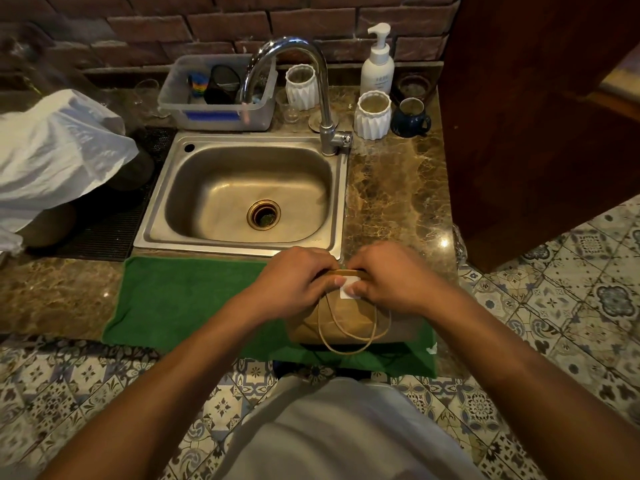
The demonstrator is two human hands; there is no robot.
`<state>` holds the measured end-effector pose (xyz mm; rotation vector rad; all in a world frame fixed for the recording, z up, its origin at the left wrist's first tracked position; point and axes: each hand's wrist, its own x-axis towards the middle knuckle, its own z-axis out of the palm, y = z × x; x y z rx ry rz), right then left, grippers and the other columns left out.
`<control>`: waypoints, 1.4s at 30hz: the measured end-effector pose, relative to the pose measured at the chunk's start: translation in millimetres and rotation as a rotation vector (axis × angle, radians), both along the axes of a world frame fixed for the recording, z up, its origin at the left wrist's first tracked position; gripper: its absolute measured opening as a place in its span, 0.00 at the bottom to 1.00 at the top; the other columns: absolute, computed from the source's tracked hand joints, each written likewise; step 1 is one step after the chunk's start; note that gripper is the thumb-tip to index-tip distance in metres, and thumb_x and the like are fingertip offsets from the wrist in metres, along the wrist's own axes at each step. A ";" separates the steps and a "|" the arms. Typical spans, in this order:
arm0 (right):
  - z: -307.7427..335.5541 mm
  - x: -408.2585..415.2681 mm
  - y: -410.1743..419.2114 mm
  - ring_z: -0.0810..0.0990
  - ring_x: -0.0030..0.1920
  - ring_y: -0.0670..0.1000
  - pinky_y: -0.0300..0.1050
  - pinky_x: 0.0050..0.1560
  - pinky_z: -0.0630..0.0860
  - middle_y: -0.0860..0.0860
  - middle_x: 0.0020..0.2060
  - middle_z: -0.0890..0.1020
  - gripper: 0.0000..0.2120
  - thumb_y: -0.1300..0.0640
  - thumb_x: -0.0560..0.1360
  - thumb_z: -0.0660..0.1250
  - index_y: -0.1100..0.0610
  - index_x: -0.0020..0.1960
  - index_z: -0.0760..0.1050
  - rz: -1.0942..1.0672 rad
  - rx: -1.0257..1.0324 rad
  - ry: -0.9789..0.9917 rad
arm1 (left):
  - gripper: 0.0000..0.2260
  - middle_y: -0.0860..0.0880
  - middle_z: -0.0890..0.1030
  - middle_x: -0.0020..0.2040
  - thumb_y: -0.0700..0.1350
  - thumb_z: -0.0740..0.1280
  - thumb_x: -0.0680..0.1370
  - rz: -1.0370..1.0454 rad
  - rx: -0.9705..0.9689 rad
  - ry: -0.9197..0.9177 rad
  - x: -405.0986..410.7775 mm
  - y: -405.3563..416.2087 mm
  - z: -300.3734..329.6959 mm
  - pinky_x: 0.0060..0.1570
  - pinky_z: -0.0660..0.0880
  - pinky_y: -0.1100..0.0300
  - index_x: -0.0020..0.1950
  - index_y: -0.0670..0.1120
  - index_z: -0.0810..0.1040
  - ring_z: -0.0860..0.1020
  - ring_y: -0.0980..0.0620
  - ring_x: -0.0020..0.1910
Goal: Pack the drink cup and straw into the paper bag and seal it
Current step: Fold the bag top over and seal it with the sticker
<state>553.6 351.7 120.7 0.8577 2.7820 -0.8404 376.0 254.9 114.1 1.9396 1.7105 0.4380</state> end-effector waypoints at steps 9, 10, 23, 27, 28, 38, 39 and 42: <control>-5.9 -3.0 -5.0 0.67 0.50 0.49 0.49 0.48 0.63 0.46 0.47 0.71 0.22 0.35 0.66 0.76 0.44 0.53 0.77 0.005 0.195 -0.008 | 0.09 0.50 0.85 0.43 0.51 0.70 0.79 -0.060 0.023 0.011 5.7 10.7 -0.8 0.36 0.70 0.54 0.50 0.47 0.86 0.78 0.49 0.39; -6.9 -2.6 -4.7 0.66 0.49 0.48 0.48 0.48 0.63 0.46 0.47 0.70 0.21 0.34 0.65 0.76 0.44 0.50 0.75 -0.008 0.197 -0.010 | 0.09 0.50 0.85 0.42 0.51 0.70 0.79 -0.060 0.016 0.015 5.1 11.8 -0.1 0.37 0.71 0.54 0.50 0.48 0.86 0.78 0.50 0.39; -4.4 7.9 4.4 0.69 0.50 0.49 0.49 0.49 0.66 0.47 0.45 0.74 0.12 0.38 0.72 0.73 0.45 0.44 0.77 -0.098 0.103 0.031 | 0.10 0.52 0.82 0.40 0.53 0.68 0.80 -0.085 0.011 0.072 -1.2 21.5 -2.5 0.34 0.68 0.54 0.48 0.49 0.85 0.76 0.52 0.37; -4.5 14.6 10.2 0.73 0.48 0.50 0.49 0.43 0.69 0.45 0.42 0.74 0.09 0.43 0.75 0.73 0.44 0.40 0.76 -0.123 0.001 0.068 | 0.11 0.53 0.83 0.44 0.56 0.67 0.80 -0.081 0.048 0.166 -1.4 24.0 -4.8 0.36 0.64 0.58 0.52 0.51 0.84 0.76 0.53 0.40; -4.6 16.1 11.9 0.73 0.49 0.50 0.49 0.43 0.69 0.45 0.42 0.74 0.07 0.44 0.75 0.72 0.44 0.42 0.78 -0.129 -0.002 0.074 | 0.11 0.53 0.83 0.45 0.57 0.67 0.80 -0.069 0.038 0.161 -1.9 24.4 -5.3 0.37 0.65 0.58 0.53 0.51 0.84 0.77 0.53 0.42; -9.8 16.8 7.9 0.72 0.49 0.50 0.47 0.44 0.64 0.46 0.43 0.75 0.12 0.40 0.76 0.69 0.48 0.47 0.83 -0.150 0.099 0.127 | 0.14 0.52 0.84 0.44 0.58 0.69 0.78 -0.058 0.020 0.108 -2.2 24.1 -6.8 0.38 0.73 0.52 0.52 0.49 0.85 0.78 0.50 0.41; -10.0 18.1 8.3 0.72 0.49 0.50 0.47 0.44 0.63 0.46 0.42 0.75 0.12 0.39 0.76 0.69 0.47 0.46 0.83 -0.155 0.098 0.134 | 0.14 0.53 0.83 0.43 0.59 0.69 0.78 -0.060 0.019 0.101 -2.6 24.9 -6.9 0.37 0.72 0.54 0.51 0.50 0.85 0.77 0.52 0.40; -10.2 26.2 11.4 0.71 0.48 0.49 0.46 0.44 0.61 0.46 0.40 0.75 0.12 0.37 0.73 0.72 0.45 0.41 0.79 -0.198 0.075 0.141 | 0.14 0.57 0.78 0.40 0.59 0.70 0.77 -0.054 0.007 0.108 -3.4 25.4 -8.4 0.36 0.68 0.56 0.50 0.50 0.85 0.74 0.55 0.38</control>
